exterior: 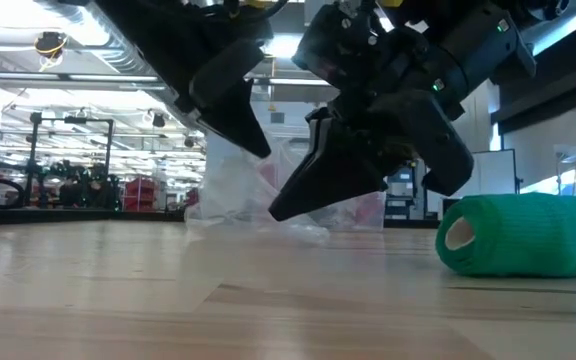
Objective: Roll bandage
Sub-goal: Open the transparent zip lock bag
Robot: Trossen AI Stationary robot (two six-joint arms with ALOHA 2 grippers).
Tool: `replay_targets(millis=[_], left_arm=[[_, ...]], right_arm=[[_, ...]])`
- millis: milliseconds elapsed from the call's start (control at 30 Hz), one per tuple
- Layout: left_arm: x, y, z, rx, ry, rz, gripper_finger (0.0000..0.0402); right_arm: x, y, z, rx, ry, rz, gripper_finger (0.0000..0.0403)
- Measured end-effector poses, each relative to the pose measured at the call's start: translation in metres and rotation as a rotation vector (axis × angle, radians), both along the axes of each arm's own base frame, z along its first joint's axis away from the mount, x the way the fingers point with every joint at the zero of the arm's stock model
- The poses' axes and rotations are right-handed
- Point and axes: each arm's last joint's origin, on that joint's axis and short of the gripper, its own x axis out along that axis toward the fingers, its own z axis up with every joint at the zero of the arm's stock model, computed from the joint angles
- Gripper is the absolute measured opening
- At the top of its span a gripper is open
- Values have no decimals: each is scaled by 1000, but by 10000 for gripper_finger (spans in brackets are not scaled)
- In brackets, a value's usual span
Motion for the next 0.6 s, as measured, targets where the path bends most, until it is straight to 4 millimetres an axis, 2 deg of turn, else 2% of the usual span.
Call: replay_targets(millis=[167,300,600], left_arm=[[-1,-2,0,-17,-18,19,1],[-2,-10,0,-1,6,-47,1],[-4,-15,0,-21,-4,-51,1]], right_arm=[[0,0,0,1,-3,0,3],[0,1,0,14,-1,-5,10],[0,-2,4,-39,-29,-70,95]])
